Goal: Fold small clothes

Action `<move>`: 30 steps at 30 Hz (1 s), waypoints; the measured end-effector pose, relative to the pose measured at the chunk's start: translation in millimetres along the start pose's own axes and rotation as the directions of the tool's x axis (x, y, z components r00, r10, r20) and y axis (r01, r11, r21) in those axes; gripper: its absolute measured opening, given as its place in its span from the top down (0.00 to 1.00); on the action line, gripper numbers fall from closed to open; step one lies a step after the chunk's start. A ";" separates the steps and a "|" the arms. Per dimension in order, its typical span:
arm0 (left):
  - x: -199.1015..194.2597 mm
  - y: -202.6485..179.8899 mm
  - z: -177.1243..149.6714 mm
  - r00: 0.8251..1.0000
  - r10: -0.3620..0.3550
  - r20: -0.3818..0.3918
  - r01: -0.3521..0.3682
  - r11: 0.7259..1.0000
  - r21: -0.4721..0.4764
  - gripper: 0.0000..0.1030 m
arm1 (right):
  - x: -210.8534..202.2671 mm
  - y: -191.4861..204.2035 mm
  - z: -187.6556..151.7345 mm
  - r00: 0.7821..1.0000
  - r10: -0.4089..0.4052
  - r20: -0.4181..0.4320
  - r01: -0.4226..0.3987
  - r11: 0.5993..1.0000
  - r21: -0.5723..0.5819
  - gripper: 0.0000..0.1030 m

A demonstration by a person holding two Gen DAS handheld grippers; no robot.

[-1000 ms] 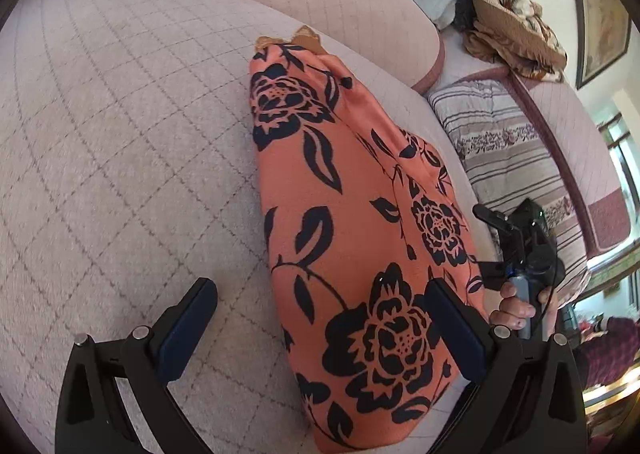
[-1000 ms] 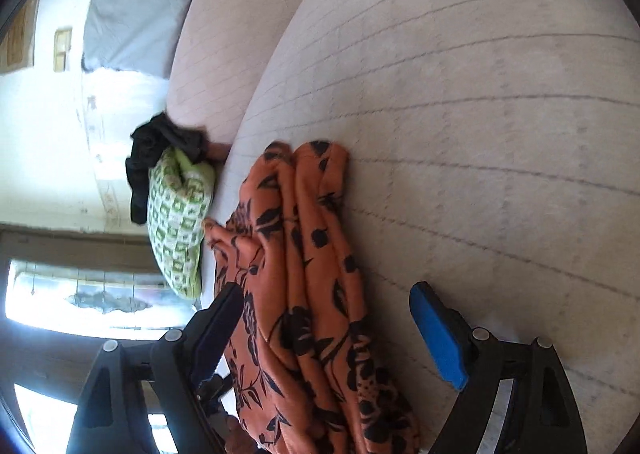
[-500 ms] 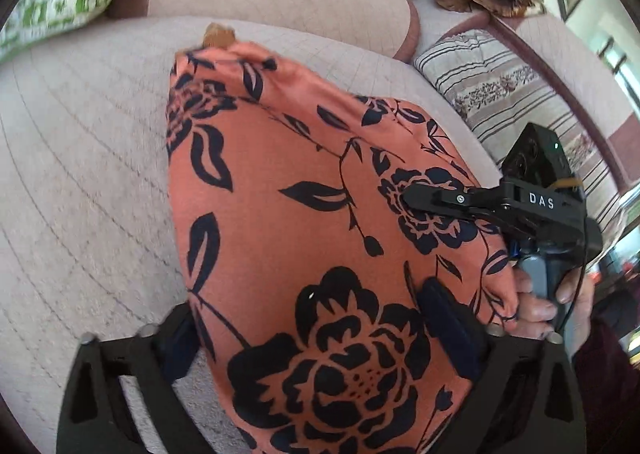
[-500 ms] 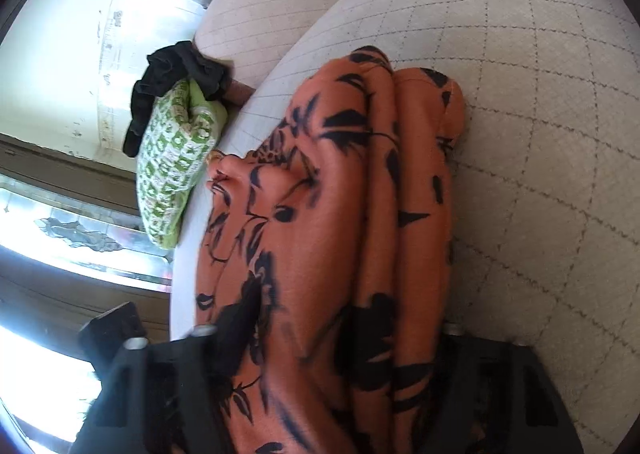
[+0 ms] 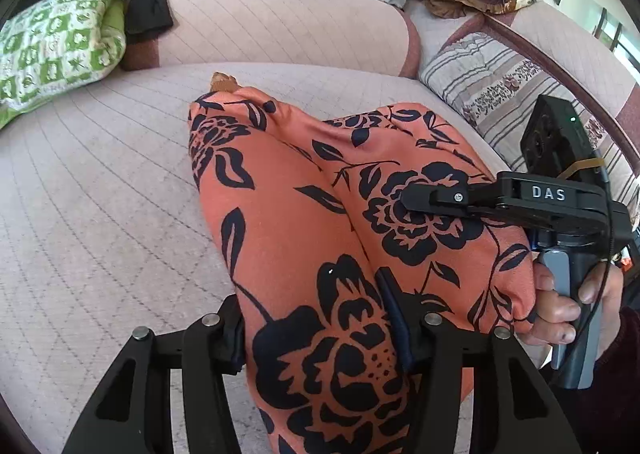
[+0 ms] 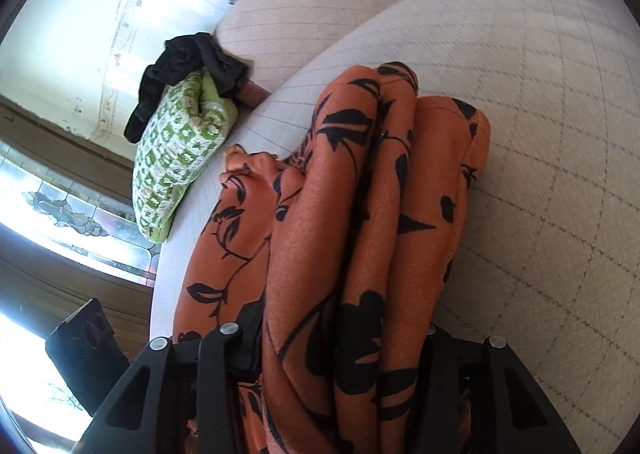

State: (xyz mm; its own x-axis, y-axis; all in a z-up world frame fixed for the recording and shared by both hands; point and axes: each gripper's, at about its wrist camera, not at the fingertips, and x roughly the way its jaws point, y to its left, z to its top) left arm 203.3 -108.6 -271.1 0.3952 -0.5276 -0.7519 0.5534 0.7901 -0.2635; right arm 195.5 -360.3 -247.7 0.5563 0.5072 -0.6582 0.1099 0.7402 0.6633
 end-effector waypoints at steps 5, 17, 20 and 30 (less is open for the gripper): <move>-20.1 8.8 2.3 0.998 0.049 0.040 -0.048 0.999 -0.023 0.46 | 2.3 24.5 -2.8 1.000 0.013 0.003 -0.013 0.999 -0.050 0.55; -70.2 7.7 -5.3 0.980 0.163 0.113 -0.161 0.987 -0.024 0.46 | -0.3 66.9 -17.8 0.998 0.064 0.024 -0.061 0.993 -0.105 0.55; -82.4 6.5 -8.6 0.974 0.188 0.129 -0.187 0.982 -0.024 0.46 | -2.3 75.0 -23.0 0.996 0.078 0.031 -0.074 0.990 -0.116 0.55; -108.1 15.8 -27.4 0.964 0.234 0.125 -0.230 0.972 -0.047 0.46 | 0.0 95.0 -36.1 0.995 0.100 0.015 -0.097 0.986 -0.136 0.55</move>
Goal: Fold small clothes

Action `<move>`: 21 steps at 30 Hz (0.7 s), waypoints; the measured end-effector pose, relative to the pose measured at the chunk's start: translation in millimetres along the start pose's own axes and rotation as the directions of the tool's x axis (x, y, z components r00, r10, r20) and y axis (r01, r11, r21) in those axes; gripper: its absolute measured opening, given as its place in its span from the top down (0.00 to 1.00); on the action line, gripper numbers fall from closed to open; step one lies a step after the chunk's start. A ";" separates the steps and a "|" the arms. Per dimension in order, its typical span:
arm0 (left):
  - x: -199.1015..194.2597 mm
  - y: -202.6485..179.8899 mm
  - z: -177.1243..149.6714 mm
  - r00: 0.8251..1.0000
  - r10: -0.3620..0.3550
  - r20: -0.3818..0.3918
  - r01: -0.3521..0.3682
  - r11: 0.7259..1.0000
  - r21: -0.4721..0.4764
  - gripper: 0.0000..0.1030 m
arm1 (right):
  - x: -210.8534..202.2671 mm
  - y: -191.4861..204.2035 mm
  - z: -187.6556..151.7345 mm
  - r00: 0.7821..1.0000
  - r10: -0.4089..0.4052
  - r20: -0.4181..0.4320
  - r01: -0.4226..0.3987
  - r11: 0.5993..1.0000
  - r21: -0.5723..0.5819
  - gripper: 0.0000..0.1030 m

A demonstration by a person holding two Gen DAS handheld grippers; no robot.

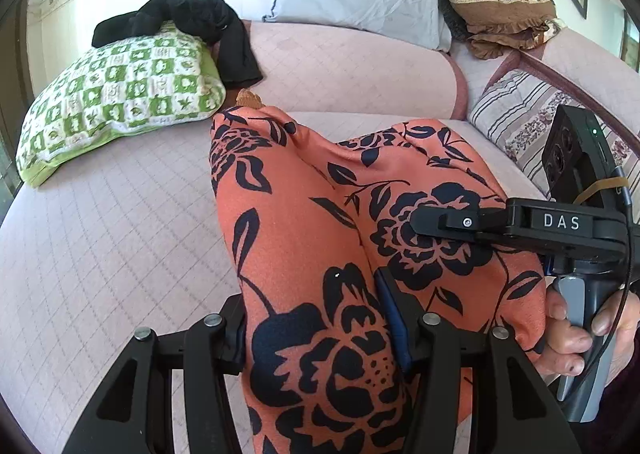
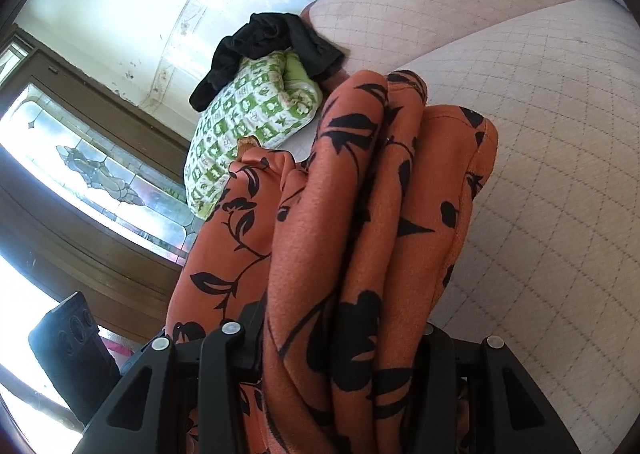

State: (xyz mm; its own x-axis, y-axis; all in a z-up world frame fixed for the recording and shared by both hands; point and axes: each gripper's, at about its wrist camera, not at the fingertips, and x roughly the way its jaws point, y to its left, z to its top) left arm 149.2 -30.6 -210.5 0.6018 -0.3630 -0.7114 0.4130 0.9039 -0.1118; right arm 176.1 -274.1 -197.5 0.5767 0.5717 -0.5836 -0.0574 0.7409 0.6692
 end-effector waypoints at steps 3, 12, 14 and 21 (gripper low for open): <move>-3.7 4.5 -4.4 1.000 0.009 -0.006 -0.009 1.000 -0.007 0.46 | 3.9 2.1 -2.0 1.000 0.000 -0.016 0.000 1.000 0.005 0.55; -4.4 14.4 -26.0 0.999 0.013 -0.051 -0.014 1.000 -0.019 0.46 | 14.7 7.2 -16.3 0.998 -0.001 -0.068 0.001 1.000 0.007 0.55; -2.2 16.7 -32.3 0.998 0.012 -0.066 -0.014 1.000 -0.026 0.46 | 18.8 7.5 -19.7 0.997 -0.006 -0.083 0.007 1.000 0.007 0.55; 9.9 23.2 -53.8 0.991 0.031 -0.129 -0.036 0.999 -0.034 0.46 | 39.1 -6.4 -43.9 0.989 -0.040 -0.140 0.045 0.998 0.036 0.55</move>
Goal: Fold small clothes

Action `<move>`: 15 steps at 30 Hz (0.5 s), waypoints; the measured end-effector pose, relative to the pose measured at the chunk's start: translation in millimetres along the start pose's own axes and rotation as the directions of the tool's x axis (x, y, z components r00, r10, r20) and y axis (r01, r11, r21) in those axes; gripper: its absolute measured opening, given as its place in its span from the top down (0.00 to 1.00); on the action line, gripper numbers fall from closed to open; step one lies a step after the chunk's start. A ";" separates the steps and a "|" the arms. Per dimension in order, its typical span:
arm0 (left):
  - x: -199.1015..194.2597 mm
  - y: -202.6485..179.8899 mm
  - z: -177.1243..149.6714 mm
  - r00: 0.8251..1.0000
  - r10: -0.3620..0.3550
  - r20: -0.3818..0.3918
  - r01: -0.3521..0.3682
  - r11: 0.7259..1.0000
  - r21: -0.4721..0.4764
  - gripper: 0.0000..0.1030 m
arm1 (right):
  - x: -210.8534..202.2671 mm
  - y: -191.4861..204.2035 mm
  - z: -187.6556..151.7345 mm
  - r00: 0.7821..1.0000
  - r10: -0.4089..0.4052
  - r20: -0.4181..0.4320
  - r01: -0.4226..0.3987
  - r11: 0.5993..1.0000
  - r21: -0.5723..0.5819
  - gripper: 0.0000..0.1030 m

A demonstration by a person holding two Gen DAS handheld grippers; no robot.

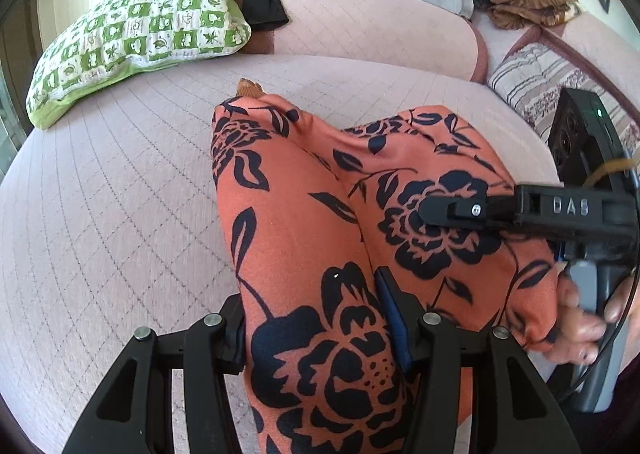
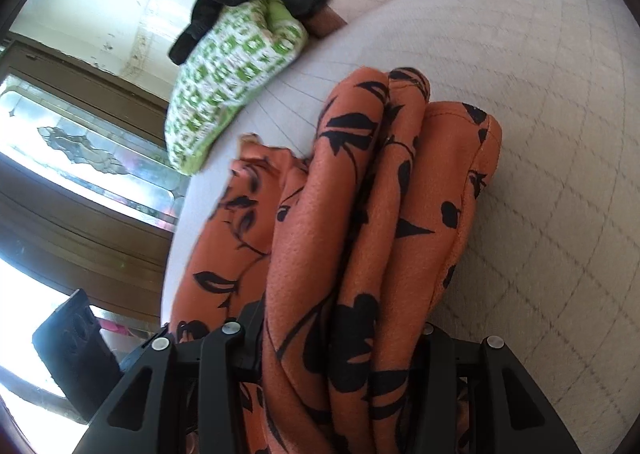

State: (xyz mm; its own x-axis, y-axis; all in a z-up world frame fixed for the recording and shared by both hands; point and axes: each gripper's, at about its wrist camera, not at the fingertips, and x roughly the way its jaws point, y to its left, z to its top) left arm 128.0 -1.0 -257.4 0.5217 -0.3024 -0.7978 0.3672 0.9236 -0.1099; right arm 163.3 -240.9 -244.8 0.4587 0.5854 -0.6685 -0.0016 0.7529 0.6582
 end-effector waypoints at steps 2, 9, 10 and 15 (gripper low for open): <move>1.2 1.6 -3.1 1.000 0.001 -0.003 -0.001 1.000 0.003 0.45 | 0.9 -3.7 0.2 1.000 0.005 -0.001 -0.005 1.000 0.006 0.55; 7.7 20.1 0.9 0.999 -0.009 -0.047 0.006 0.997 -0.072 0.23 | 15.0 -14.2 4.4 0.998 -0.050 -0.037 0.052 0.998 0.046 0.48; 7.5 22.3 1.6 0.999 -0.010 -0.051 0.006 0.997 -0.072 0.21 | 14.5 -14.5 3.6 0.998 -0.054 -0.036 0.056 0.998 0.043 0.46; 4.3 28.3 0.6 0.999 -0.007 -0.052 0.004 0.998 -0.070 0.19 | 19.3 -7.0 3.2 0.995 -0.088 -0.041 0.088 0.996 -0.013 0.45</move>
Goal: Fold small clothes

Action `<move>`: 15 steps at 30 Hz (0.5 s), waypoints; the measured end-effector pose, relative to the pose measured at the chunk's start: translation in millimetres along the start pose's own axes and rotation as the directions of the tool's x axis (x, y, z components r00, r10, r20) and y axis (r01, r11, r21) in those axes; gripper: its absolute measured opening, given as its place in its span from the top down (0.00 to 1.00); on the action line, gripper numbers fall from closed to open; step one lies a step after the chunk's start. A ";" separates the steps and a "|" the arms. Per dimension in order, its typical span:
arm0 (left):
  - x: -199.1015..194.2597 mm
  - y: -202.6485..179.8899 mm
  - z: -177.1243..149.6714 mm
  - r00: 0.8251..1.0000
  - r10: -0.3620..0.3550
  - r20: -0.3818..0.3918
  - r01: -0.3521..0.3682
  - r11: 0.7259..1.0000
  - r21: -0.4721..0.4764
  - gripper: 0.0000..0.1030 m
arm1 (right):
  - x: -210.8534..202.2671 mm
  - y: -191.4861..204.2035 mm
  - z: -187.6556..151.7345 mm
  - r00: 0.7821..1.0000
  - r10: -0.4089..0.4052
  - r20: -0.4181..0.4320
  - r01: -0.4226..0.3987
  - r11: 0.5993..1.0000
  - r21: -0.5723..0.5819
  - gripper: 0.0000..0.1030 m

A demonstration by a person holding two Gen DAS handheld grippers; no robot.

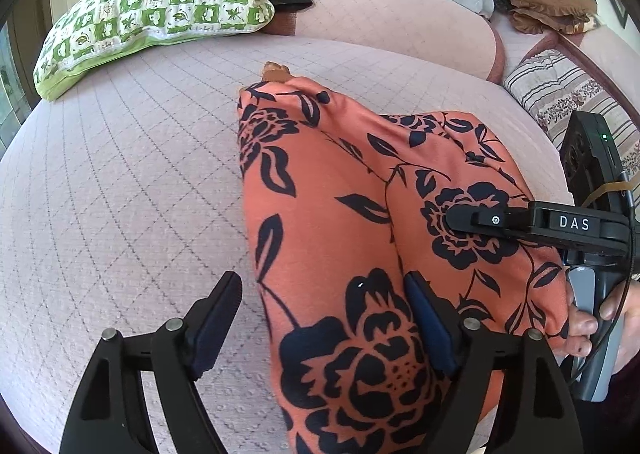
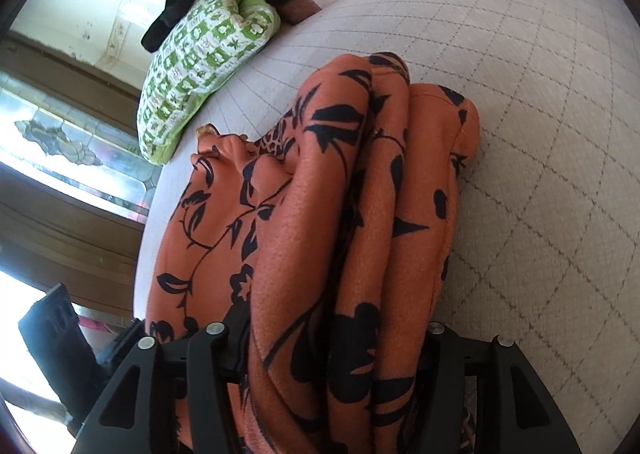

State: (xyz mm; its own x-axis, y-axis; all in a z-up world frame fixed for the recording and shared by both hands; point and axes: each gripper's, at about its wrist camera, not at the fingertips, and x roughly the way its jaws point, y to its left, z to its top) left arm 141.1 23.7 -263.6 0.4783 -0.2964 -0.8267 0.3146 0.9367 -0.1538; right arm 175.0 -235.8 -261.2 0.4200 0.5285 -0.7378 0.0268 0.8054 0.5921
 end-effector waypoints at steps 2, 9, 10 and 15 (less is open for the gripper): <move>-4.4 1.5 -1.7 1.000 -0.003 -0.007 0.003 1.000 -0.010 0.19 | 0.9 1.3 0.0 1.000 0.005 -0.007 -0.005 1.000 0.001 0.42; -29.1 2.3 -10.5 1.000 0.017 0.024 -0.017 1.000 -0.004 0.19 | -7.0 0.0 17.4 0.999 -0.009 -0.049 0.012 0.998 0.065 0.35; -33.6 3.2 -13.4 0.999 0.023 0.032 -0.023 1.000 -0.007 0.19 | -15.5 0.7 19.1 1.000 -0.021 -0.020 0.022 0.998 0.059 0.35; -48.7 11.0 -28.6 0.998 0.028 0.055 -0.025 0.998 -0.051 0.19 | -57.9 21.8 19.1 0.984 -0.094 0.151 0.106 0.992 -0.068 0.38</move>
State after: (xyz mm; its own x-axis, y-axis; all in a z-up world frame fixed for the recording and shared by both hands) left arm 97.8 53.8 -240.5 0.5311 -0.2801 -0.7997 0.2604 0.9521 -0.1606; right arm 168.5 -253.9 -199.4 0.5474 0.4035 -0.7331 0.0093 0.8731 0.4875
